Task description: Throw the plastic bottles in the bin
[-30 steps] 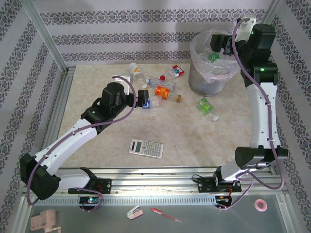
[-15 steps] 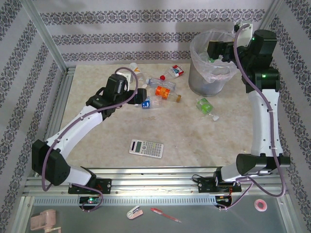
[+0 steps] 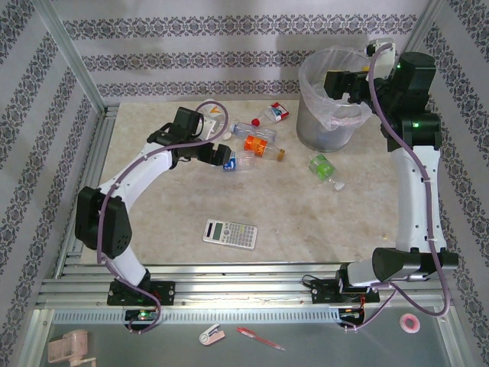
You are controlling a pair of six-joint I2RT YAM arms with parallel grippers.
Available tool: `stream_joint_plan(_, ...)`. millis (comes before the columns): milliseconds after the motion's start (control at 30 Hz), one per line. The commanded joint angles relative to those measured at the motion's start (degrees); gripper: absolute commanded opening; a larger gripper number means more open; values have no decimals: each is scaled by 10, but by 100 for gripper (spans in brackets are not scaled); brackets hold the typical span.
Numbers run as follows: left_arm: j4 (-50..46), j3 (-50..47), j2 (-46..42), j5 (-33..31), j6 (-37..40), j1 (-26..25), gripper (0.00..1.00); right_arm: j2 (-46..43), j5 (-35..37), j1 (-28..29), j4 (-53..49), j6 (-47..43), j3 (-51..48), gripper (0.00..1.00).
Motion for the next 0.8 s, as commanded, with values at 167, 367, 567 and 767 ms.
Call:
stream_joint_plan(167,-75,89,89,70,118,31,100,-26,-13,8,-6,-8,-15,98)
stream_joint_plan(367,-112,129,145,110,195,48,100,-33,-10,9,-16,-12,-16,98)
stream_joint_plan(567,-120,146,178,121,242,71,100,-43,-5,10,-22,-16,-23,98)
stream_joint_plan(767,-166,183,220,123,309,75,100,-50,-4,11,-28,-19,-28,98)
